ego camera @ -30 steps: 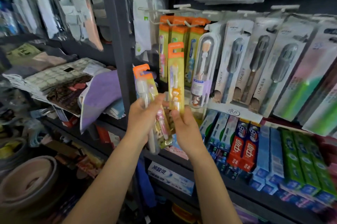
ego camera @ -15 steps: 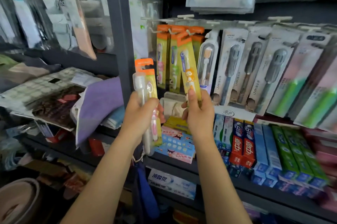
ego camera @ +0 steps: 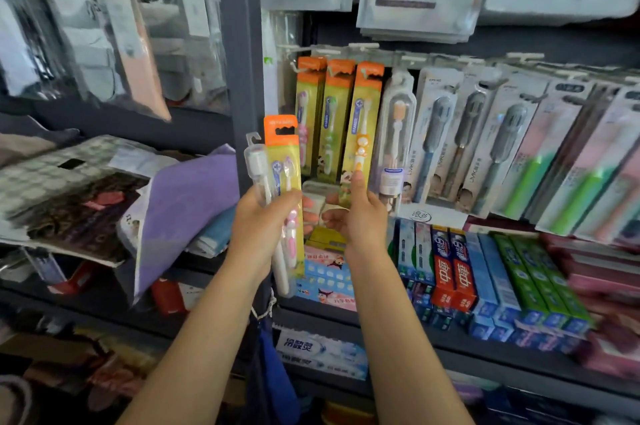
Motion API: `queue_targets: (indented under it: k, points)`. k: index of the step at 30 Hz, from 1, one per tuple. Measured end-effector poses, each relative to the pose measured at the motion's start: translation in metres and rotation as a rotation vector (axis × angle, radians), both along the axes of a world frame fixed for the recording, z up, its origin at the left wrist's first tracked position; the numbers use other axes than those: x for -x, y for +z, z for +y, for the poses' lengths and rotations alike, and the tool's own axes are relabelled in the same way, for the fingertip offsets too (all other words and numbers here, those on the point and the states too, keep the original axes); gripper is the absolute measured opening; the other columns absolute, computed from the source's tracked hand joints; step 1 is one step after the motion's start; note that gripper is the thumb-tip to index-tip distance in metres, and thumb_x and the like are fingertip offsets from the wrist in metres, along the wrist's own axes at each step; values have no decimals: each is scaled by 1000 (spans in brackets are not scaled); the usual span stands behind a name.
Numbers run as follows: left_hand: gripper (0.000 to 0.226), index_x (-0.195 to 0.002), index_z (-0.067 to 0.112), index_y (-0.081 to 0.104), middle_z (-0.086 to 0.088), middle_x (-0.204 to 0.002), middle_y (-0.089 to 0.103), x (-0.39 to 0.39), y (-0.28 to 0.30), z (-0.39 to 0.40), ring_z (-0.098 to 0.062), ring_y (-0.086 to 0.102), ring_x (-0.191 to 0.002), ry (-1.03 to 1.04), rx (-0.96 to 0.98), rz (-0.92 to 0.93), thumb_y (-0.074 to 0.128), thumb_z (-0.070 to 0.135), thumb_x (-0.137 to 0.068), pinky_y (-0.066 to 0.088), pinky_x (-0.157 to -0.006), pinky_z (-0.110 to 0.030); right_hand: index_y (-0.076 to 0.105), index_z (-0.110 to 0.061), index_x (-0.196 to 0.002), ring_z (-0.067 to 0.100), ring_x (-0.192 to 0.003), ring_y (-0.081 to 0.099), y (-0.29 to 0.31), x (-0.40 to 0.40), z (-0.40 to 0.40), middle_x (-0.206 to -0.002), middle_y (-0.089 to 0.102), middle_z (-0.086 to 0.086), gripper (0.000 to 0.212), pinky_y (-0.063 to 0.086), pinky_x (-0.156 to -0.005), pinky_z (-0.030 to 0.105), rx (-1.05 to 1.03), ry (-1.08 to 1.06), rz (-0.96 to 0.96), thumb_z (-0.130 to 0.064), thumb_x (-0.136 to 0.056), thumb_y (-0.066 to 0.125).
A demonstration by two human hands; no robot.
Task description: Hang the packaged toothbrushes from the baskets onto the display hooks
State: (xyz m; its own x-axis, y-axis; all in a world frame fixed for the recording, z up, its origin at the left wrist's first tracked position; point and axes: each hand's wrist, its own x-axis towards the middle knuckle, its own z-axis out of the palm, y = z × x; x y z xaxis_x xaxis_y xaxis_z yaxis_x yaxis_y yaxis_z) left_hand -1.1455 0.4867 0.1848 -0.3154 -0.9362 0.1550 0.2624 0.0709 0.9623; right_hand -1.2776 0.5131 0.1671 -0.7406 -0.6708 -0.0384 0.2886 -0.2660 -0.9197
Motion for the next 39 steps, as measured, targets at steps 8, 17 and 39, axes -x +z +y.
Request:
queue_targets:
  k: [8,17,39]
  points:
    - [13,-103,19,70,4,-87,78,-6,-4,-2,-12,75,-81,-16,-27,43,73,22,-91,59,-75,-32,60,-21,-100,19,-53,65,4,0,-2,-94,75,10,19,52,-54,30,-51,14,-11,-39,-104,55]
    - [12,-94,18,74,3,-89,79,-8,-4,-3,-13,75,-84,2,-44,-9,77,26,-86,55,-78,-31,66,-6,-102,21,-74,67,-22,-7,23,-89,70,9,32,55,-66,32,-156,268,53,-38,-98,63]
    - [29,-98,20,44,-1,-60,48,-12,13,-7,-16,37,-44,-263,71,22,37,47,-105,34,-40,-26,55,-17,-101,17,-47,58,23,-4,36,-72,68,5,13,34,-37,22,-9,28,454,-29,-105,54]
